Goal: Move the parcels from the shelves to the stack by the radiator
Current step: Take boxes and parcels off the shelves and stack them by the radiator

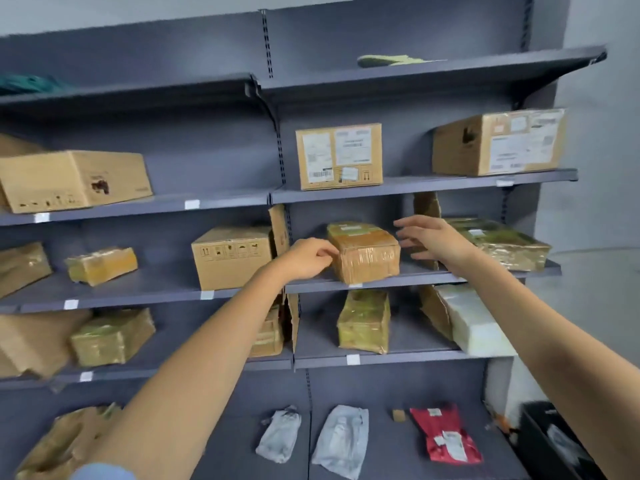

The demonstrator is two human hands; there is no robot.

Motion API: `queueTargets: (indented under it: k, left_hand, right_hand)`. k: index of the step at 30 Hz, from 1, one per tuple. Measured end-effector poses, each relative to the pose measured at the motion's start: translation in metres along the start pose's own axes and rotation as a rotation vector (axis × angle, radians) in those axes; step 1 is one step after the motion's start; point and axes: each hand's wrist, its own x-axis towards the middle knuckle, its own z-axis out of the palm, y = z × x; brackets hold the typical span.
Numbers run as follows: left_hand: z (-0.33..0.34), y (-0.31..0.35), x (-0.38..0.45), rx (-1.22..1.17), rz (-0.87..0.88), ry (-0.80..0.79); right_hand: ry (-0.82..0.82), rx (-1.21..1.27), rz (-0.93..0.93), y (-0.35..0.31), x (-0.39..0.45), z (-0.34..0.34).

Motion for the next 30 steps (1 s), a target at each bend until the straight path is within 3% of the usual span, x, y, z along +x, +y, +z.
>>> queueTargets:
  k: [5, 10, 16, 21, 23, 26, 30]
  left_hand:
    - [-0.051, -0.066, 0.066, -0.128, -0.091, 0.150]
    - [-0.046, -0.102, 0.154, -0.325, -0.157, 0.294]
    - [-0.053, -0.085, 0.244, -0.387, -0.171, 0.367]
    - [-0.074, -0.062, 0.293, -0.267, -0.061, 0.563]
    - [-0.081, -0.061, 0.307, -0.287, -0.074, 0.568]
    - [-0.089, -0.070, 0.329, -0.404, -0.154, 0.483]
    - [-0.092, -0.077, 0.344, -0.546, -0.181, 0.438]
  right_hand:
    - [0.064, -0.251, -0.171, -0.005, 0.068, 0.044]
    - [0.035, -0.400, -0.213, 0.011, 0.146, 0.054]
    - [0.169, -0.314, -0.221, 0.008, 0.235, 0.029]
    - [0.229, -0.248, -0.255, -0.009, 0.295, 0.007]
    - [0.254, -0.132, -0.190, -0.008, 0.318, 0.000]
    - [0.161, -0.041, -0.078, -0.004, 0.340, -0.002]
    - [0.113, 0.031, -0.111, 0.000, 0.350, 0.002]
